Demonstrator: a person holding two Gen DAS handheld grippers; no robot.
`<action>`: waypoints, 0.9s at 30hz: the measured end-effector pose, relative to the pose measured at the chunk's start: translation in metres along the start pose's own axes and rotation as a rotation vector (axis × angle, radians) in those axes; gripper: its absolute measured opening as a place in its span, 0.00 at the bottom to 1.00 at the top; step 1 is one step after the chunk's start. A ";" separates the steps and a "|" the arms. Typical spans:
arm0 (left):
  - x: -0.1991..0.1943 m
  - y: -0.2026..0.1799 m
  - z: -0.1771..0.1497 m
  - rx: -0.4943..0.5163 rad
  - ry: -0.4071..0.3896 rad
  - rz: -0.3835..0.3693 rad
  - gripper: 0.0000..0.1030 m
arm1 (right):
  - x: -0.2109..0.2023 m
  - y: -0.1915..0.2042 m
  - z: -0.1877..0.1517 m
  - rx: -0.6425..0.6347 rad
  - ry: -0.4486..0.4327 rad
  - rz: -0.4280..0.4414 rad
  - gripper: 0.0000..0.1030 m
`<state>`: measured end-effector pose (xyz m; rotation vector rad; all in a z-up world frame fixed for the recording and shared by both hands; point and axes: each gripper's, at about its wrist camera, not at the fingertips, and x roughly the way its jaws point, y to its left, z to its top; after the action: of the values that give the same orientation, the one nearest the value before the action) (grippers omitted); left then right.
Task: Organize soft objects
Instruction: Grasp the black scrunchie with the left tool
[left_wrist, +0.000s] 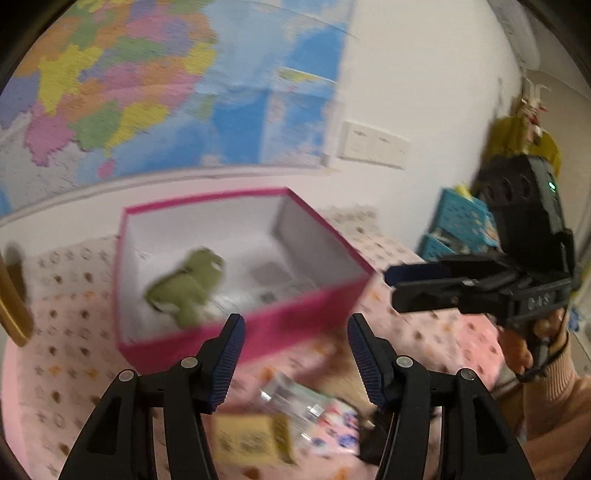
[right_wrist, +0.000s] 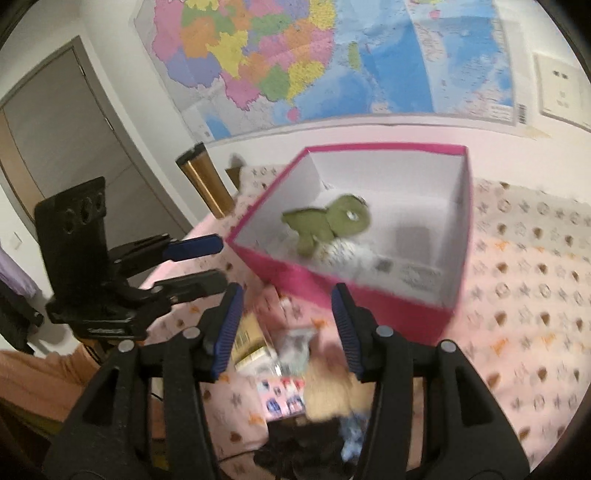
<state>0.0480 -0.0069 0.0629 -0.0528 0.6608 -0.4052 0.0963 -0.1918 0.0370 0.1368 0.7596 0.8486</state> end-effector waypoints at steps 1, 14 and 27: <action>0.000 -0.007 -0.006 0.008 0.010 -0.013 0.57 | -0.004 -0.001 -0.009 0.005 0.005 -0.002 0.52; 0.023 -0.048 -0.072 0.004 0.188 -0.155 0.57 | -0.001 -0.011 -0.099 0.050 0.162 -0.050 0.54; 0.051 -0.062 -0.115 -0.031 0.342 -0.188 0.57 | 0.037 -0.007 -0.129 -0.016 0.245 -0.143 0.34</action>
<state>-0.0065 -0.0744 -0.0470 -0.0764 1.0043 -0.5919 0.0313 -0.1925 -0.0813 -0.0363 0.9796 0.7424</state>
